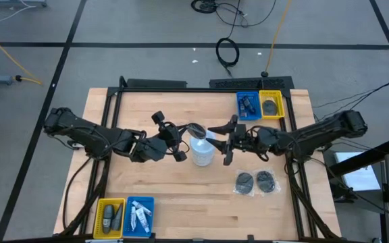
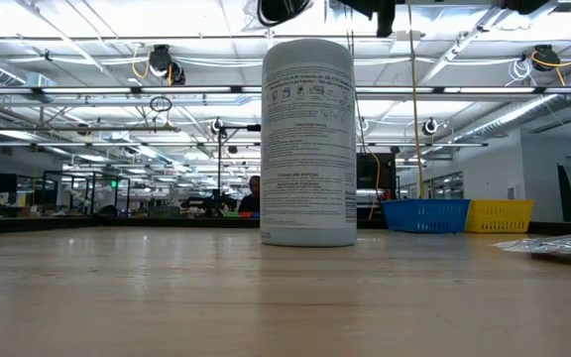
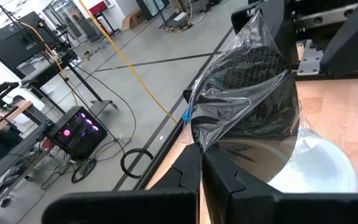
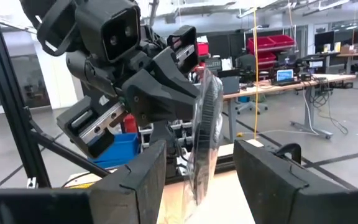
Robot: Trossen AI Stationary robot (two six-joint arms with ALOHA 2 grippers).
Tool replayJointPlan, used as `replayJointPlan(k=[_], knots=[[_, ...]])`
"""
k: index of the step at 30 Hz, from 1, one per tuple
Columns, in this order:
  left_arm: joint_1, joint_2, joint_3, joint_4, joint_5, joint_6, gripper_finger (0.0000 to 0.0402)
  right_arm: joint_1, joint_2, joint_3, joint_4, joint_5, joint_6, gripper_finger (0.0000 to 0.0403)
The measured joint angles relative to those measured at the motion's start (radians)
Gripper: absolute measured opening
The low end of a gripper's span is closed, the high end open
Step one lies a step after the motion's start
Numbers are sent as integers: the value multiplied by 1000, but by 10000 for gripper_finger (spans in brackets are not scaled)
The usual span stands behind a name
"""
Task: Pick & Place Travel size toiletries
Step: Put the black hairbrush into the top yellow bin
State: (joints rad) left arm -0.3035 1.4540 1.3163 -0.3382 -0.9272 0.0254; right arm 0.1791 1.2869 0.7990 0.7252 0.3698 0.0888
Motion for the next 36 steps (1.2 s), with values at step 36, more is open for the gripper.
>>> replayJointPlan(k=[36], knots=[[1, 0, 0, 0, 1, -3, 0, -16, 175, 96, 134, -5, -19, 180]])
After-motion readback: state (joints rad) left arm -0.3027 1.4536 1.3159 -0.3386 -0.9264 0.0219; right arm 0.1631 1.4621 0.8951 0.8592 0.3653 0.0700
